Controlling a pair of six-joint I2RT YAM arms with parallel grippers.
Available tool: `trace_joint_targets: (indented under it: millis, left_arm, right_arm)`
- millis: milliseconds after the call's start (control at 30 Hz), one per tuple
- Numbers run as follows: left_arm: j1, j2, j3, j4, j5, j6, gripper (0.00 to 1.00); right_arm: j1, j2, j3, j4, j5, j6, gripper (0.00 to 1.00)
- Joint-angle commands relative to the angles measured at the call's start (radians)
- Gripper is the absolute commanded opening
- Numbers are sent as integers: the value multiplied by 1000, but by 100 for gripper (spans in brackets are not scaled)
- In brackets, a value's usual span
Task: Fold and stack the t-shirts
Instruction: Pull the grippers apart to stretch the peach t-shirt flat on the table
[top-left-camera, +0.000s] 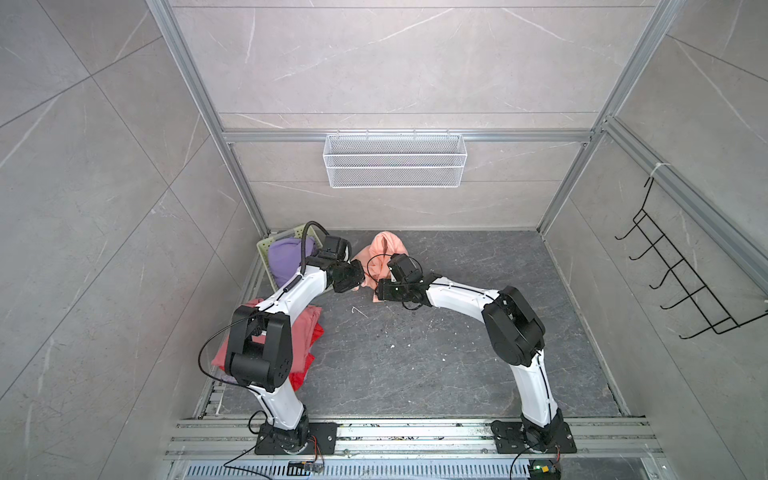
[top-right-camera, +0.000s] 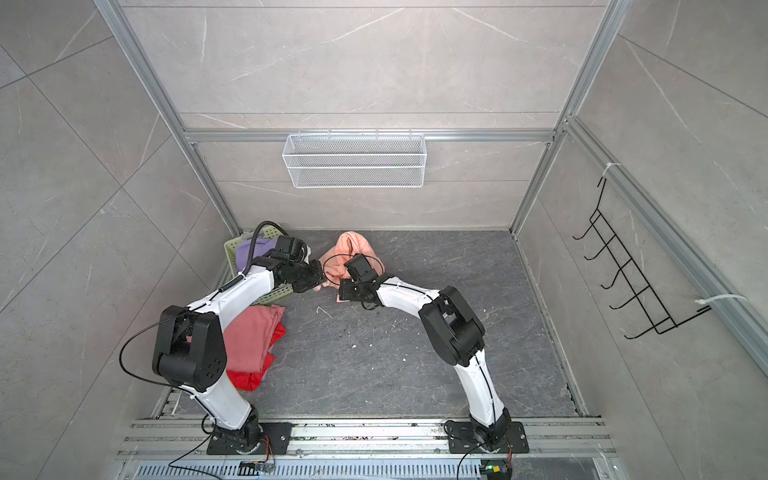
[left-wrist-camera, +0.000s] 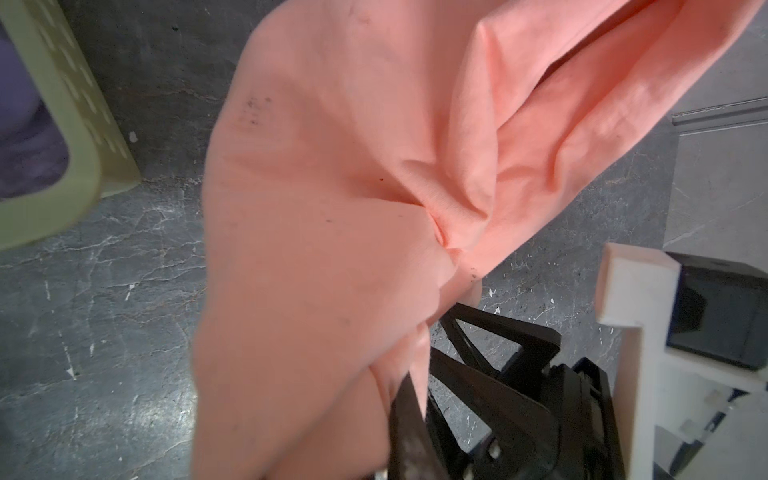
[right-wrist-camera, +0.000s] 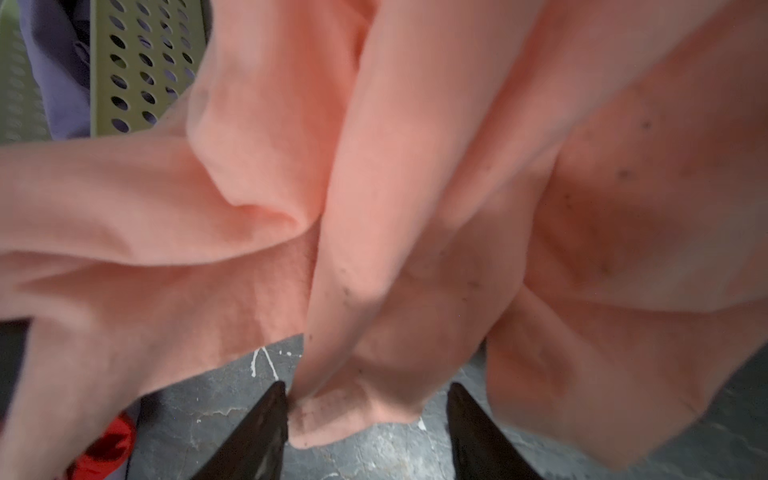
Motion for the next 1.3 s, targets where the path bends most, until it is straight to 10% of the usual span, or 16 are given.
trace_joint_targets:
  millis: [0,233,367,533,800,1033,1267]
  left_arm:
    - [2,-39,32,-41,38,13,0]
    - [2,-95,26,-43,36,15,0]
    - [7,-112,42,-50,33,22,0]
    - [19,-148,48,-70,-4,42,0]
    - [112,-255,87,-105,-49,111,0]
    - [149,-348,238,-119,-64,211,0]
    - [149,-473,301,-123,-126,245,0]
  right_arm:
    - [5,22,43,34,28,39,62]
    - [26,75,98,11,31,57,59]
    - [28,109,146,-88,80,76,20]
    - [12,27,121,-194,243,50,0]
    - [-119,-405,-44,-227,533,-94,0]
    - [-176,-694,2,-259,848,-507,0]
    - [-177,-874,68,-280,920,-663,0]
